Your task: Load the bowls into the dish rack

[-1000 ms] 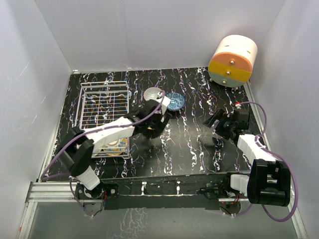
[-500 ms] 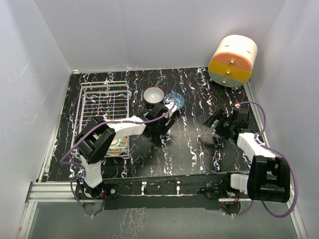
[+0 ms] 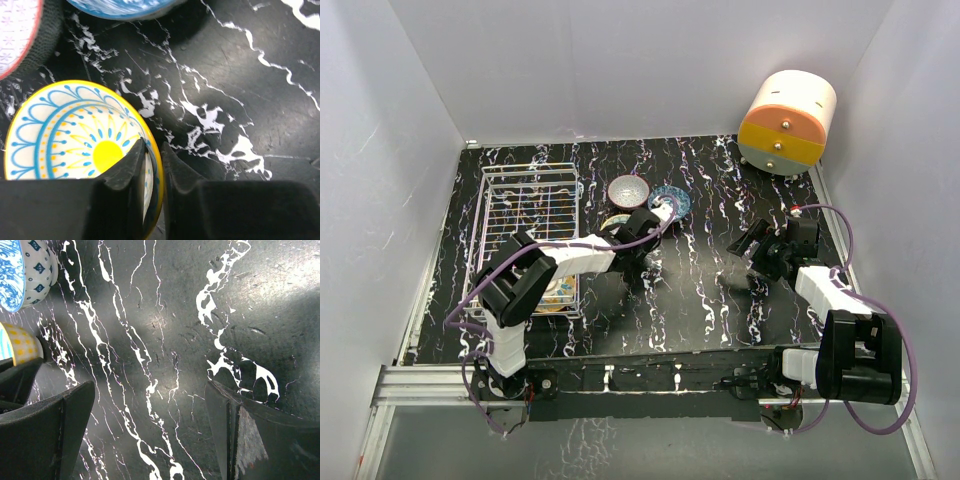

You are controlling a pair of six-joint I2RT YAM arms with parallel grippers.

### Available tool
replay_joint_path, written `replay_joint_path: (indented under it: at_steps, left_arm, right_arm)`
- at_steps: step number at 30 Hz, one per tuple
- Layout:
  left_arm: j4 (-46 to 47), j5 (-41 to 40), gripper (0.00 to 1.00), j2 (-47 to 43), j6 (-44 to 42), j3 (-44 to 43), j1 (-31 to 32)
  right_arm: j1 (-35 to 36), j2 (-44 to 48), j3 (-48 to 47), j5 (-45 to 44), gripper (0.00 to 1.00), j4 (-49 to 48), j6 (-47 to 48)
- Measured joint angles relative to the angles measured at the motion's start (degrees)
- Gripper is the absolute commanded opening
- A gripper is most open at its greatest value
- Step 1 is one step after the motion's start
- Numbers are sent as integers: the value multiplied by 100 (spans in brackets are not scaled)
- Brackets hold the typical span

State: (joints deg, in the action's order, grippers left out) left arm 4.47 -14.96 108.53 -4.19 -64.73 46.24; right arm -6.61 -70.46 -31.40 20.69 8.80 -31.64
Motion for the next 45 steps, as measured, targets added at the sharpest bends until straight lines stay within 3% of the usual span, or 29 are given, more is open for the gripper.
replay_joint_path:
  at_steps: [9, 14, 19, 25, 35, 41, 45]
  left_arm:
    - [299, -214, 0, -55, -59, 66, 4]
    - [-22, 114, 0, -352, 337, 79, -31]
    - [-374, 680, 0, -1268, 807, 87, -26]
    - [-175, 1443, 0, -2632, 1475, 33, -256]
    - [866, 2697, 0, -4380, 3327, 1054, -2983]
    - [2232, 3689, 0, -4192, 4940, 2092, -4459]
    - [3073, 4039, 0, -3687, 5917, 2610, -4944]
  right_arm:
    - [-26, -2, 0, -17, 95, 0, 2]
    - [-31, -2, 0, -24, 95, 2, 4]
    - [-33, -2, 0, -31, 95, 2, 4]
    - [-55, 2, 0, -37, 95, 4, 4]
    - [-59, 46, -9, -9, 94, 42, 4]
    - [-59, 201, -11, 28, 94, 66, 2]
    - [-59, 260, -44, 48, 94, 151, 4]
